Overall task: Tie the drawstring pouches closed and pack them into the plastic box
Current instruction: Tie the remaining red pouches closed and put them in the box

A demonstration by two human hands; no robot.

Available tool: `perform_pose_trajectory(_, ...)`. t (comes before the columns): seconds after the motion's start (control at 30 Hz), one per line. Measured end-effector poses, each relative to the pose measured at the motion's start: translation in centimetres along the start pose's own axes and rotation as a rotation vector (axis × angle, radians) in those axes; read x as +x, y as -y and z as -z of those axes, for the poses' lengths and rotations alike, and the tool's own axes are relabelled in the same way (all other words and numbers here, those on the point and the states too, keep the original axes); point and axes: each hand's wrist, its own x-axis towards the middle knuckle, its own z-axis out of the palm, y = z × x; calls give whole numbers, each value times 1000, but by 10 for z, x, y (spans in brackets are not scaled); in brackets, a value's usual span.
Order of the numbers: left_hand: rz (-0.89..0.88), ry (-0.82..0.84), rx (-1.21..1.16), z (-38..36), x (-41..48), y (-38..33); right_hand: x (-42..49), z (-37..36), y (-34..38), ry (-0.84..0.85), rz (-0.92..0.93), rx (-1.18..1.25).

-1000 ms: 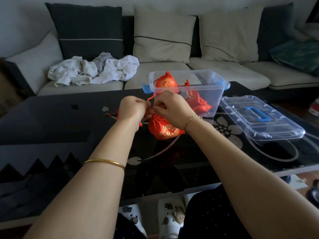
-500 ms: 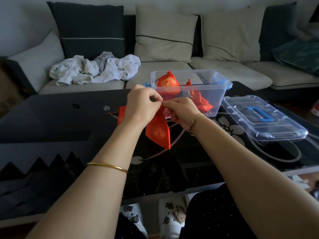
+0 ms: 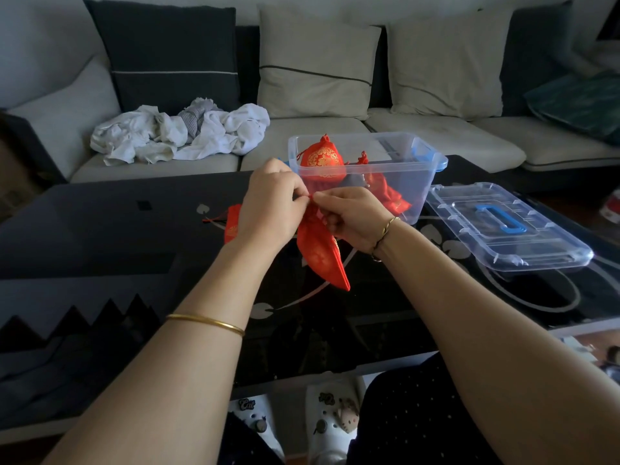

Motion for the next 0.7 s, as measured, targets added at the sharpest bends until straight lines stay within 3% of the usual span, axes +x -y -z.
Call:
perform_pose_trajectory(0.17, 65, -88, 95, 4, -2, 4, 3, 11, 0, -120, 84, -184)
perform_pose_trajectory(0.3, 30, -1, 99, 0, -2, 1, 9, 19, -7, -217, 73, -293)
perform_pose_trajectory(0.37, 132, 101, 11, -5, 0, -1, 9, 17, -12, -235, 37, -374)
perform_pose_trajectory(0.47, 353, 271, -207, -8, 3, 2, 1, 15, -14, -130, -36, -347)
perform_pose_trajectory(0.57, 604, 275, -493, -8, 6, 4, -11, 15, -12, -12, -9, -302)
perform_pose_trajectory(0.7, 722, 231, -667, -6, 9, 2, -12, 17, -24, -97, 147, -626)
